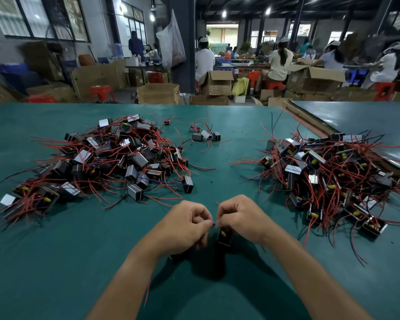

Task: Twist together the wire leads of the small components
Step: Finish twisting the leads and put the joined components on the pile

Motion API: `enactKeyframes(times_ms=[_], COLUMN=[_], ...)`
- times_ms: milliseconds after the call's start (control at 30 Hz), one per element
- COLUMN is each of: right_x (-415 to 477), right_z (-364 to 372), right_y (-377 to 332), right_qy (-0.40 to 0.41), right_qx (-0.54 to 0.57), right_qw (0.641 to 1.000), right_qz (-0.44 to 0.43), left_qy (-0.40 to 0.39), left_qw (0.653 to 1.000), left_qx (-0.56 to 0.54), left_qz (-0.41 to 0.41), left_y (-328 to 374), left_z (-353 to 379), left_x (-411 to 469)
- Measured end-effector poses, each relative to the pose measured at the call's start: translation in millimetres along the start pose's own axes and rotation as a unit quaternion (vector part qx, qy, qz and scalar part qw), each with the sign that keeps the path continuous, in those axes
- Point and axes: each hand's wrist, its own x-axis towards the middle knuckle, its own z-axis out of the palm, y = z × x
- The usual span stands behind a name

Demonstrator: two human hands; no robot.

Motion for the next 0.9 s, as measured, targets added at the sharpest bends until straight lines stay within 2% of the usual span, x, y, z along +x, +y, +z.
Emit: enactKeyframes(times_ms=[100,233,367,433,800,900], right_x=[0,-1,-5,-6,-10,-13], right_z=[3,4,2,1,-2,-5], right_y=[0,-2,-5,-7,-4,-6], right_qy=[0.009,0.016,-0.061,-0.073,-0.018,0.011], right_qx=[-0.048,-0.079,-0.001,0.011,-0.164,-0.152], right_qw=[0.999,0.996,0.998,0.997,0.984,0.987], right_qz=[-0.008,-0.022,0.024,0.029,-0.060,-0.060], left_qy=[-0.007,0.003,-0.002,-0.004,0.001,0.022], left_qw=[0.999,0.999,0.999,0.999,0.995,0.996], left_qx=[0.040,0.052,0.049,0.050,0.096,0.077], left_qz=[-0.018,-0.003,0.007,0.012,0.032,0.035], left_y=[-3,-6,-7,-7,-8,-9], left_z=[0,-2,-4,-4,-1,-1], left_x=[3,6,5,4,-1,-1])
